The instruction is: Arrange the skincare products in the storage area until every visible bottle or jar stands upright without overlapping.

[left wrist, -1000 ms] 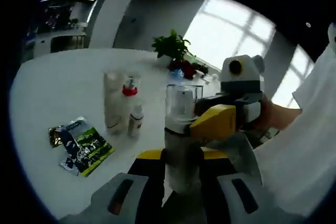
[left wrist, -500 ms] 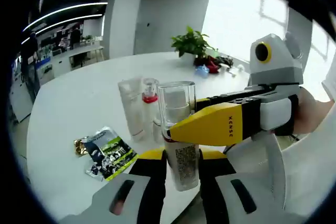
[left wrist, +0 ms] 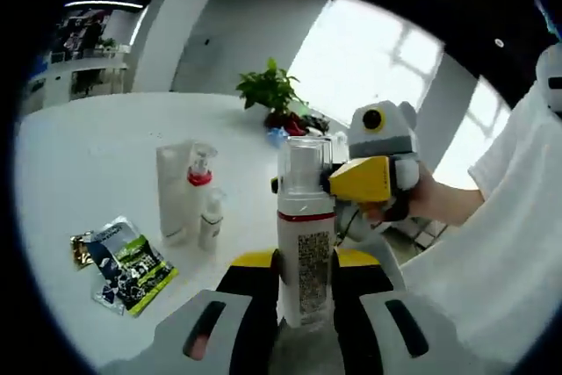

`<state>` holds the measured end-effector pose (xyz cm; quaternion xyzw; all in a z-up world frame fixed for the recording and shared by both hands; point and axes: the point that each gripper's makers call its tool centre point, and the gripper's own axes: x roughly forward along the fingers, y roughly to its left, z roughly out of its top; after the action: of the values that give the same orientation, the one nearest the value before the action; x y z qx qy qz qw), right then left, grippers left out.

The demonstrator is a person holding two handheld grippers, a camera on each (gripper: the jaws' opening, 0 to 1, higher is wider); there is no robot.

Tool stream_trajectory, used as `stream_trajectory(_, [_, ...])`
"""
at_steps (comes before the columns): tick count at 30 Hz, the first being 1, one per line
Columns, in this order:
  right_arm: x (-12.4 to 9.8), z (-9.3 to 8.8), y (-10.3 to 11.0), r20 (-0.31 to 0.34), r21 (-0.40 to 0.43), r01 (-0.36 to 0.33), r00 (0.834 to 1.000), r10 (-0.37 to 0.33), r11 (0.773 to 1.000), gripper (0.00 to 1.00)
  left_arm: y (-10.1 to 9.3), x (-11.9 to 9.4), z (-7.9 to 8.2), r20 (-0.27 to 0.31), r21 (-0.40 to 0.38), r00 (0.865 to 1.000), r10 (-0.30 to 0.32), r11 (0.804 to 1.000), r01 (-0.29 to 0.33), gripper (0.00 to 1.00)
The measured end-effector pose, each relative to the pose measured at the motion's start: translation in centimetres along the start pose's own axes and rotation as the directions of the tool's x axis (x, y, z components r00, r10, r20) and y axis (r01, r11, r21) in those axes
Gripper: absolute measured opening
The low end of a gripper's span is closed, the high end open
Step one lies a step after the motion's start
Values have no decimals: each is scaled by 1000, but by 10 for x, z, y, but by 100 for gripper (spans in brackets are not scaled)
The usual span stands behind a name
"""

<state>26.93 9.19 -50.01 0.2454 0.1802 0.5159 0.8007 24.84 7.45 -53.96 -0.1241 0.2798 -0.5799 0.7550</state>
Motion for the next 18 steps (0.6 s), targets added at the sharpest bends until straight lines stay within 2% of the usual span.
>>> stream_trajectory(5, [3, -5, 11, -30, -61, -32, 999, 31, 998, 26, -16, -4, 5, 19, -18, 993, -112, 993, 113, 20])
stream_trajectory(6, [4, -4, 14, -25, -64, -44, 999, 43, 997, 26, -23, -4, 6, 15, 1, 989, -144, 990, 144, 20])
stream_trajectory(9, [5, 0, 21, -12, -58, -74, 997, 74, 996, 28, -31, -4, 8, 10, 23, 983, -182, 983, 182, 20])
stream_trajectory(11, [6, 1, 28, -4, -61, -94, 996, 94, 994, 24, -29, -4, 9, 11, 18, 984, -177, 984, 177, 19])
stream_trajectory(12, [6, 3, 25, 8, -111, -62, 998, 64, 992, 23, -29, -4, 10, 18, 27, 983, -182, 983, 181, 19])
stream_trajectory(14, [7, 4, 22, 8, -126, -32, 999, 33, 992, 23, -26, -2, 11, 13, 60, 987, -163, 985, 162, 19])
stream_trajectory(15, [7, 4, 17, 8, -128, -3, 1000, 4, 992, 23, -20, -1, 11, 5, 83, 992, -123, 989, 122, 19])
stream_trajectory(18, [7, 2, 7, 2, -176, 76, 997, -77, 981, 22, -9, 1, 8, -38, 133, 999, -33, 990, 38, 18])
